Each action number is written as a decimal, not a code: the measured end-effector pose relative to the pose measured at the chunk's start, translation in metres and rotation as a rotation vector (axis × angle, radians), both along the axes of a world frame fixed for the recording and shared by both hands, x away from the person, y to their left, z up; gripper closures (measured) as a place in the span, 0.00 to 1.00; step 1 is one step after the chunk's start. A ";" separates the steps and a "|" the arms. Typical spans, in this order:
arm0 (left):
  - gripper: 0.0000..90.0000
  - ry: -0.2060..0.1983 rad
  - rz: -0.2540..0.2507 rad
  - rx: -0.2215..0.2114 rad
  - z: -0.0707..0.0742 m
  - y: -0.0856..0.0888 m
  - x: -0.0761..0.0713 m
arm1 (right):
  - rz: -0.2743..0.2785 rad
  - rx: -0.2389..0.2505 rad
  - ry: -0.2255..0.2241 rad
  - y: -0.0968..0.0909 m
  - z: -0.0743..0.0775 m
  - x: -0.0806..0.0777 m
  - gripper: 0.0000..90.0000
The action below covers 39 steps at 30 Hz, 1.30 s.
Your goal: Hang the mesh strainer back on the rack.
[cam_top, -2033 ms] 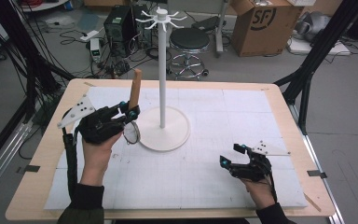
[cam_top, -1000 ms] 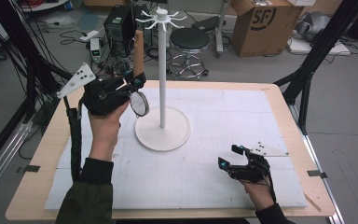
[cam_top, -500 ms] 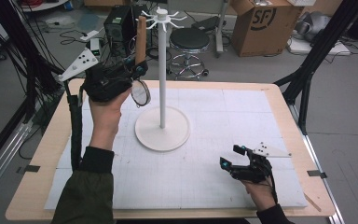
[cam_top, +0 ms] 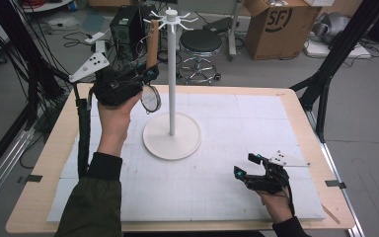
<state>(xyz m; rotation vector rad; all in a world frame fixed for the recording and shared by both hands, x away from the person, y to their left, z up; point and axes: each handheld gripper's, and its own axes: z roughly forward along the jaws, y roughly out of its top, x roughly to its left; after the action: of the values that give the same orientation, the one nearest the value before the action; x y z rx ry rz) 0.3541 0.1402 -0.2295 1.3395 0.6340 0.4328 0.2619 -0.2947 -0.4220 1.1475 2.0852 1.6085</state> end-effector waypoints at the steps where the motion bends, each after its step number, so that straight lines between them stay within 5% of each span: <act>1: 0.77 0.000 0.004 0.001 0.000 0.000 0.000 | 0.001 0.000 -0.001 0.000 0.000 0.000 0.17; 8: 0.77 0.011 -0.003 0.021 -0.004 -0.005 0.003 | 0.000 -0.001 0.001 -0.001 0.000 -0.001 0.17; 17: 0.75 0.032 0.018 -0.015 -0.010 -0.003 0.006 | 0.001 -0.002 0.004 0.000 0.000 -0.001 0.17; 26: 0.42 0.068 0.058 -0.074 -0.015 0.000 0.004 | -0.005 -0.005 -0.003 0.000 0.000 -0.001 0.17; 35: 0.34 0.055 0.054 -0.086 -0.036 0.016 -0.004 | -0.007 -0.006 -0.009 -0.001 -0.001 -0.001 0.17; 39: 0.31 0.063 0.045 -0.048 -0.042 0.021 -0.012 | -0.015 -0.014 -0.013 -0.001 -0.001 0.000 0.16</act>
<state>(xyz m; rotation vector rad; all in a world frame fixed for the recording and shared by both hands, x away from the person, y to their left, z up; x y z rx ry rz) 0.3426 0.1611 -0.2719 1.2993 0.7236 0.4099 0.2619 -0.2957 -0.4226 1.1429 2.0715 1.5878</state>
